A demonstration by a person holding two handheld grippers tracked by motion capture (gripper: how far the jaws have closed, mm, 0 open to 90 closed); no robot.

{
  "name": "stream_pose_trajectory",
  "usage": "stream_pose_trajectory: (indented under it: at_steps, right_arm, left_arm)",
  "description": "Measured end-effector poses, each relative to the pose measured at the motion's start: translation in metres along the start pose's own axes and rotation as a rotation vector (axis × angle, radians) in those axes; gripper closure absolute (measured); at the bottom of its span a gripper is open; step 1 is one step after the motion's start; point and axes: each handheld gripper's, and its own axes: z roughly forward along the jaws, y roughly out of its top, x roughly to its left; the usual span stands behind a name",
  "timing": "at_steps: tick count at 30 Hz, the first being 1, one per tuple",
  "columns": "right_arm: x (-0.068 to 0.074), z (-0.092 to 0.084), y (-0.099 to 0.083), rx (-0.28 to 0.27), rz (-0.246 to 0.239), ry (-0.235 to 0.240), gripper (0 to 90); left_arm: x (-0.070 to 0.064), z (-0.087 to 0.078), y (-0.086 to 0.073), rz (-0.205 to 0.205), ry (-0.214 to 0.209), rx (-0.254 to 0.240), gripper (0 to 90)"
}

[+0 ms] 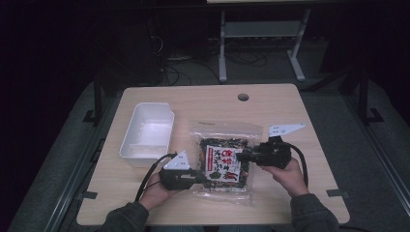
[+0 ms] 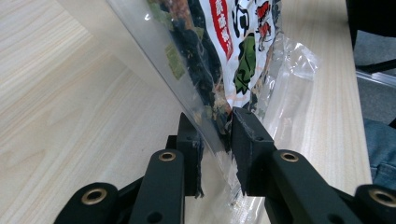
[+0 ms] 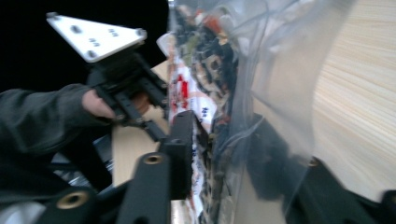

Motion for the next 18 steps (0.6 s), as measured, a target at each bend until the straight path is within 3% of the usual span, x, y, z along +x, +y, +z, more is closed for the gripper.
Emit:
stream_pose_trajectory:
  at_steps: [6, 11, 18]
  right_arm:
    - [0.007, -0.001, 0.005, -0.026, -0.005, 0.046, 73.9]
    - [0.017, -0.002, 0.011, -0.038, -0.027, 0.023, 74.5]
    - [0.024, -0.009, 0.016, -0.072, -0.030, -0.057, 74.8]
  left_arm:
    - [0.003, -0.003, -0.002, -0.009, 0.013, -0.004, 66.9]
    - [0.004, -0.006, -0.004, -0.011, 0.031, -0.011, 60.4]
    - [0.002, -0.012, -0.006, -0.011, 0.069, -0.006, 52.5]
